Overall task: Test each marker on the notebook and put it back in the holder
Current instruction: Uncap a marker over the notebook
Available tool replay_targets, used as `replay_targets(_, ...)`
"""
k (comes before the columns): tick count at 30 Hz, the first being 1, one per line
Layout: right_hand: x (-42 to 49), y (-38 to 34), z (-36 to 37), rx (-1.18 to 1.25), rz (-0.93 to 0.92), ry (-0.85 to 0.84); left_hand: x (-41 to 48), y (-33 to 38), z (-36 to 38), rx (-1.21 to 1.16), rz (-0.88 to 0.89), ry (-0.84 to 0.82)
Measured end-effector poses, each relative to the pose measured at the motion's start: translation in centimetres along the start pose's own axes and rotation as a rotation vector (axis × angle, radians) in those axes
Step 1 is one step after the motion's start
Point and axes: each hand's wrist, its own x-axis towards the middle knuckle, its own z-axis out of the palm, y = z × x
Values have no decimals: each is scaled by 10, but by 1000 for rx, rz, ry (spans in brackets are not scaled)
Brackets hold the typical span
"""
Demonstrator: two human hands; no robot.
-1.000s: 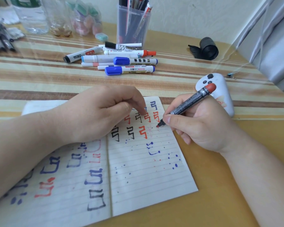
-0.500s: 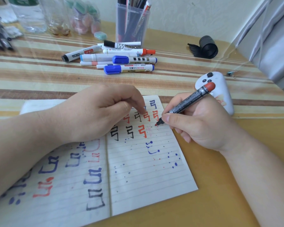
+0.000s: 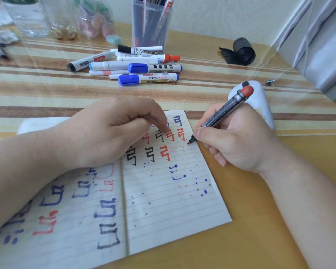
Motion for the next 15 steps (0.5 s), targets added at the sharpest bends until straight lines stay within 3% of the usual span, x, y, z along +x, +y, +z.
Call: replay_targets(15, -1, -2, -4, 12, 21, -24, -1, 4, 0, -12, 2, 19)
